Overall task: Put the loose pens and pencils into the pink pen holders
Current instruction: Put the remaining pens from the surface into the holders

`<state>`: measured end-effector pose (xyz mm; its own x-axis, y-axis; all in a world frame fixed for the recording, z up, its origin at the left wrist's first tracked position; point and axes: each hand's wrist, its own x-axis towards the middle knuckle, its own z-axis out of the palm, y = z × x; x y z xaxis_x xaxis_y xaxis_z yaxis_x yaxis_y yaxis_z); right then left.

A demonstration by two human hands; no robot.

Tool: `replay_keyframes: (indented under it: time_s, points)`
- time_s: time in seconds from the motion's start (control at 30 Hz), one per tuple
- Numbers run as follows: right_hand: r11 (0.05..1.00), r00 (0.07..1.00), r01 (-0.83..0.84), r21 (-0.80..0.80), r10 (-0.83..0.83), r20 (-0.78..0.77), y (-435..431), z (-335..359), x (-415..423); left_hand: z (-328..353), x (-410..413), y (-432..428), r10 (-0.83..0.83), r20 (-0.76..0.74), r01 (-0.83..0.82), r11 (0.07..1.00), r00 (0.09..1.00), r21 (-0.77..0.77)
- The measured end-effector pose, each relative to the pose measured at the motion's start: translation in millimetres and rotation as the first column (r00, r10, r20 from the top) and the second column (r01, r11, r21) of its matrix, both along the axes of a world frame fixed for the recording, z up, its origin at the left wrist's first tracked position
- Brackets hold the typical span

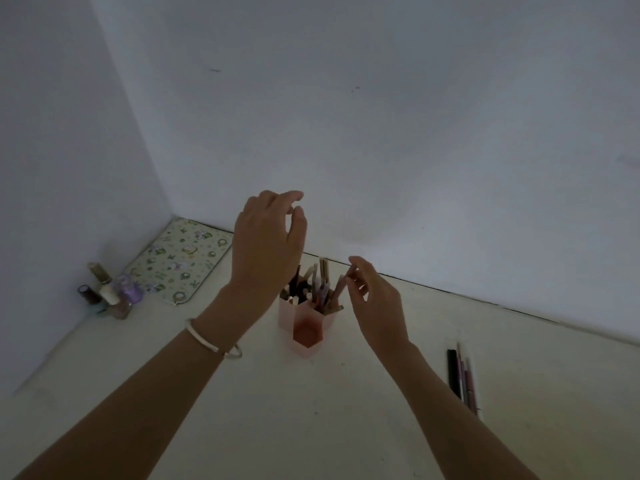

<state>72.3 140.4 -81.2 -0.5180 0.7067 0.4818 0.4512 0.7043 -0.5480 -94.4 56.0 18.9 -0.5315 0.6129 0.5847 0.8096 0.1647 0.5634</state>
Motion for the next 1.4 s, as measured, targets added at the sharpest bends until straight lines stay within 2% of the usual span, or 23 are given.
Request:
replay_keyframes:
  time_s: [0.2,0.27,0.33,0.4,0.47,0.53,0.6,0.67,0.73,0.83,0.93,1.03,1.2,1.3,1.4]
  points:
    - [0.961,0.967,-0.133,0.243,0.072,0.245,0.9,-25.9,6.7,2.3,14.7,-7.8,-0.074,0.077,0.078,0.996,0.994,-0.049]
    - [0.98,0.986,-0.051,0.191,0.019,0.167,5.4,-20.6,13.1,2.9,27.8,-7.3,-0.102,0.087,0.107,0.993,0.991,-0.053]
    - [0.983,0.987,0.158,0.095,-0.158,-0.005,17.2,-7.1,26.9,3.1,50.5,-2.9,-0.164,0.093,0.166,0.986,0.982,-0.023]
    - [0.944,0.936,0.329,0.02,-0.323,-0.137,31.6,9.6,49.0,-3.5,83.8,7.2,-0.252,0.085,0.254,0.967,0.964,-0.014]
    - [0.914,0.893,0.401,-0.063,-0.405,-0.196,43.4,23.8,76.3,-22.9,122.4,22.0,-0.311,0.149,0.329,0.937,0.939,-0.119]
    - [0.892,0.875,0.434,-0.127,-0.451,-0.175,49.6,32.5,106.9,-54.3,162.5,41.9,-0.303,0.304,0.397,0.859,0.903,-0.323]
    - [0.873,0.874,0.45,-0.189,-0.474,-0.108,53.4,33.6,136.1,-90.5,200.2,59.8,-0.244,0.472,0.491,0.699,0.847,-0.52]
    - [0.854,0.877,0.451,-0.261,-0.478,-0.047,53.8,28.1,156.7,-122.2,227.5,68.6,-0.149,0.578,0.553,0.551,0.802,-0.625]
    - [0.846,0.882,0.451,-0.285,-0.471,-0.001,51.7,19.8,172.2,-147.2,250.0,71.4,-0.081,0.605,0.559,0.496,0.792,-0.665]
    - [0.844,0.887,0.448,-0.294,-0.461,0.029,48.4,10.4,186.4,-168.8,276.0,74.8,-0.053,0.58,0.528,0.488,0.813,-0.695]
    - [0.841,0.889,0.447,-0.305,-0.456,0.044,43.9,4.4,192.9,-178.6,287.3,79.0,-0.065,0.474,0.436,0.516,0.878,-0.737]
    - [0.837,0.88,0.459,-0.299,-0.474,0.027,42.9,-0.1,204.1,-183.8,295.1,83.8,-0.06,0.418,0.382,0.539,0.906,-0.751]
    - [0.808,0.857,0.495,-0.318,-0.514,0.03,47.1,-4.9,218.7,-183.9,296.3,89.5,0.055,0.491,0.381,0.559,0.87,-0.737]
    - [0.78,0.843,0.512,-0.36,-0.537,0.034,47.6,-8.7,218.2,-179.9,297.5,91.3,0.048,0.439,0.341,0.558,0.897,-0.757]
    - [0.769,0.844,0.506,-0.39,-0.535,0.041,45.8,-11.8,215.8,-176.7,300.3,95.3,0.063,0.476,0.358,0.573,0.877,-0.737]
